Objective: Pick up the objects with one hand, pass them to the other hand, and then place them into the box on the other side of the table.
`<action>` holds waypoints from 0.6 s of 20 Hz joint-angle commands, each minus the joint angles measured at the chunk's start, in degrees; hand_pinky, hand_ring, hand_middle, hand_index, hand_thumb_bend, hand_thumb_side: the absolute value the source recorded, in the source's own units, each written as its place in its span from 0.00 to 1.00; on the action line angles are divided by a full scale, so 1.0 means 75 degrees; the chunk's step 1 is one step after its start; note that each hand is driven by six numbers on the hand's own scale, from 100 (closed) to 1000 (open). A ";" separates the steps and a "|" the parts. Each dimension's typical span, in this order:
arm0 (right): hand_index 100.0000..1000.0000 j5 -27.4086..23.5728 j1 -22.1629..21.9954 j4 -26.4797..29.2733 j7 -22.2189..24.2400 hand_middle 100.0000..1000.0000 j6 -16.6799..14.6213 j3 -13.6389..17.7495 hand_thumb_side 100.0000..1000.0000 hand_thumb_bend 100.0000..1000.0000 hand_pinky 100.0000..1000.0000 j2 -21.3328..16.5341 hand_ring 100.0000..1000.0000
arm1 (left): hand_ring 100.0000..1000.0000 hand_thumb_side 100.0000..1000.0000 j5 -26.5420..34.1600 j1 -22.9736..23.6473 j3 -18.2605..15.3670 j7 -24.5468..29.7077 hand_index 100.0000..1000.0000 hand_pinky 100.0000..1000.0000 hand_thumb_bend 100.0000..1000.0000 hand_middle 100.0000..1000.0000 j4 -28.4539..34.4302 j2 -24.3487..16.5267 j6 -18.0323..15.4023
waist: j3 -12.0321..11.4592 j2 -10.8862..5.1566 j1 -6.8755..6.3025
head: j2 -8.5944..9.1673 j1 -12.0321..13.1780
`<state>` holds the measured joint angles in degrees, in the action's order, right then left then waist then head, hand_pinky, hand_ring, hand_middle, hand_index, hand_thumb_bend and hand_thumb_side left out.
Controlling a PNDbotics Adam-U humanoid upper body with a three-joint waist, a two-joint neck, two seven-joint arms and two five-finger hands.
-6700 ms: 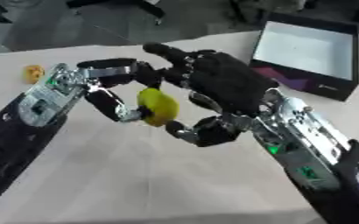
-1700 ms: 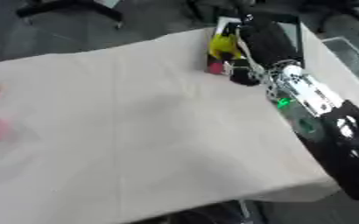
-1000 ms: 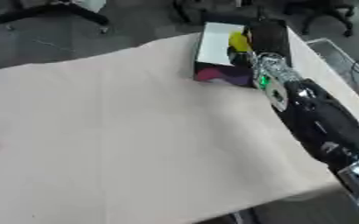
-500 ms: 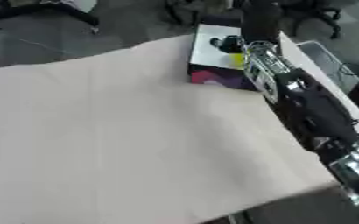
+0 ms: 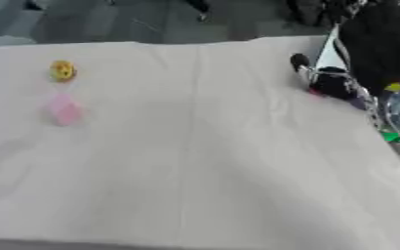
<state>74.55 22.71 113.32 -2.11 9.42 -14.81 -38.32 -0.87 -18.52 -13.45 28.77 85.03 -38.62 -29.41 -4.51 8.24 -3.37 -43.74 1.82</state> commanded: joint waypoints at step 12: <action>0.86 -0.0347 0.0163 0.0170 0.0055 1.00 -0.0650 -0.0528 0.31 0.42 0.69 0.0689 0.71 | 0.66 0.03 -0.5842 -0.1822 0.1588 -0.0984 0.82 0.69 0.39 0.67 -0.3055 -0.0857 -0.2539 | 0.0683 -0.0292 0.0164 | -0.0050 0.0219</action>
<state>72.46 23.18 113.38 -1.77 4.79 -18.98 -32.66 -41.59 -31.00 -1.67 19.29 63.30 -43.73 -44.72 0.76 7.14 -2.10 -43.79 3.44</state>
